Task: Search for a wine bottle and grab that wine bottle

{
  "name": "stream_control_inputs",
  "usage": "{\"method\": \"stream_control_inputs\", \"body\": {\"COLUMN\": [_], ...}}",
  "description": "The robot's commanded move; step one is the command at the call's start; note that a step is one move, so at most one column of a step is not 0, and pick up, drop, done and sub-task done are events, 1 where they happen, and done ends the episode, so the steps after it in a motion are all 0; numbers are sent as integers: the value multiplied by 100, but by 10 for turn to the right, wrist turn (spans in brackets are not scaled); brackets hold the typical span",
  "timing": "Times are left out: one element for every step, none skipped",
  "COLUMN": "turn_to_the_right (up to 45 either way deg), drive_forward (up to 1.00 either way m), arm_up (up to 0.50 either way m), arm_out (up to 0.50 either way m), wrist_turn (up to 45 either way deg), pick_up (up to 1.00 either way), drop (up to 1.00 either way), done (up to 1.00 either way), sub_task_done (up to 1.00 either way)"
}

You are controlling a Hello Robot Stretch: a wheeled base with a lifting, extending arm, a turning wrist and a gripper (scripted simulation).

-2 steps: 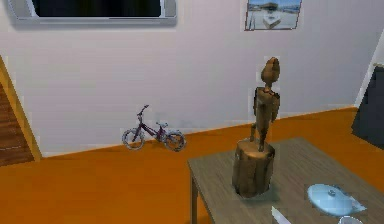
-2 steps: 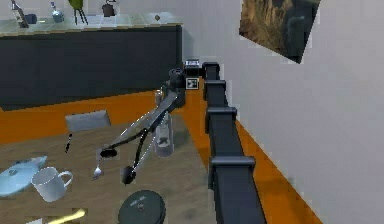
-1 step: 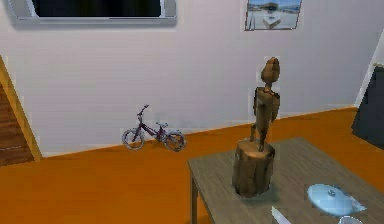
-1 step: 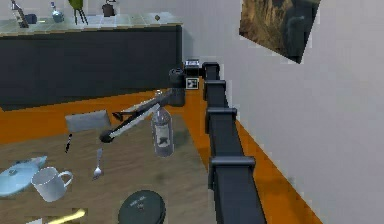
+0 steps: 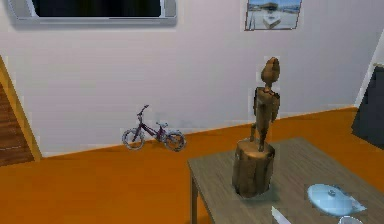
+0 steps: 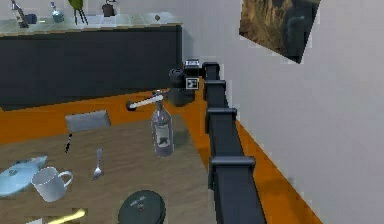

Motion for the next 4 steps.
{"method": "stream_control_inputs", "body": {"turn_to_the_right": [0,0,0,0], "drive_forward": [0,0,0,0], "arm_up": [0,0,6,0], "arm_out": [0,0,0,0], "wrist_turn": [120,0,0,0], "pick_up": [0,100,0,0], "drop": [0,0,0,0], "done": [0,0,0,100], "sub_task_done": [0,0,0,0]}}
